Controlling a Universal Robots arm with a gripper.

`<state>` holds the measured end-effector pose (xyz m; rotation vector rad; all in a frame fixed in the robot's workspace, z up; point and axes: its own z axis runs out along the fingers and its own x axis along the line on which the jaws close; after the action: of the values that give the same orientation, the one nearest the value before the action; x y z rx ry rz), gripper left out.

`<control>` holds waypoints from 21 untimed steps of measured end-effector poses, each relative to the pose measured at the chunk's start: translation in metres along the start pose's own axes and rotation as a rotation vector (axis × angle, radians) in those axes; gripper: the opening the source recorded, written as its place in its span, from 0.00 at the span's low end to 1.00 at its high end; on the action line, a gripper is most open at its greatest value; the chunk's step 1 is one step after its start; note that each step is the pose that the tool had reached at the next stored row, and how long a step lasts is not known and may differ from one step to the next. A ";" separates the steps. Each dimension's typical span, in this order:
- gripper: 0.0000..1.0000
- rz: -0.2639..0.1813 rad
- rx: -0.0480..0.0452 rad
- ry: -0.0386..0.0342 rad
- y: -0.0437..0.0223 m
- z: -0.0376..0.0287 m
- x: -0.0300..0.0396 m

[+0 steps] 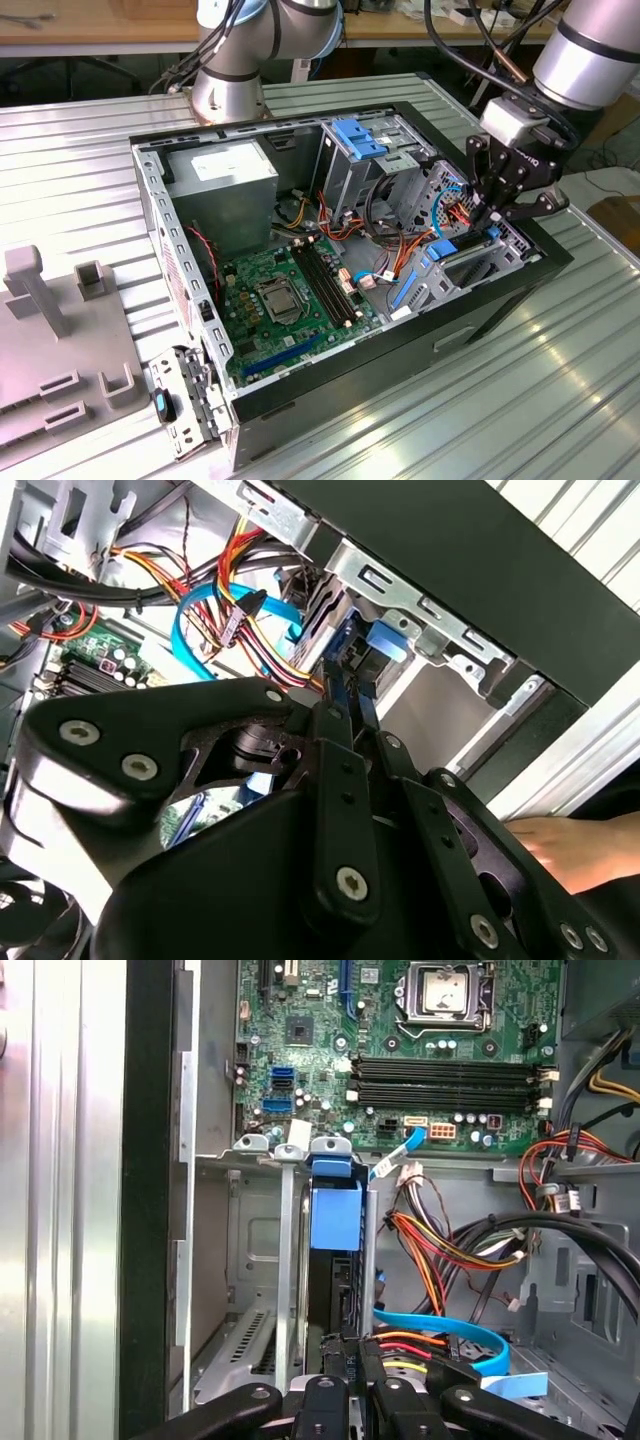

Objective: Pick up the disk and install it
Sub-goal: 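Insert the first disk wire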

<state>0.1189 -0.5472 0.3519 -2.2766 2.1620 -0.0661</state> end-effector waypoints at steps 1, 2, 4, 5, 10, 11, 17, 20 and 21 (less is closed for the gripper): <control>0.16 0.000 0.0000 0.0003 -0.0001 0.0003 0.0000; 0.16 0.000 0.0000 0.0003 -0.0004 0.0009 0.0000; 0.16 0.001 0.0000 0.0003 -0.0012 0.0020 0.0001; 0.16 0.003 -0.0001 0.0006 -0.0012 0.0024 0.0001; 0.16 0.004 -0.0001 0.0004 -0.0012 0.0036 0.0016; 0.16 0.004 -0.0001 0.0003 -0.0011 0.0041 0.0023; 0.16 0.004 -0.0001 0.0004 -0.0011 0.0049 0.0029; 0.16 0.004 -0.0001 0.0004 -0.0011 0.0049 0.0029; 0.16 0.004 -0.0001 0.0004 -0.0011 0.0049 0.0029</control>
<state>0.1203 -0.5502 0.3471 -2.2721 2.1671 -0.0664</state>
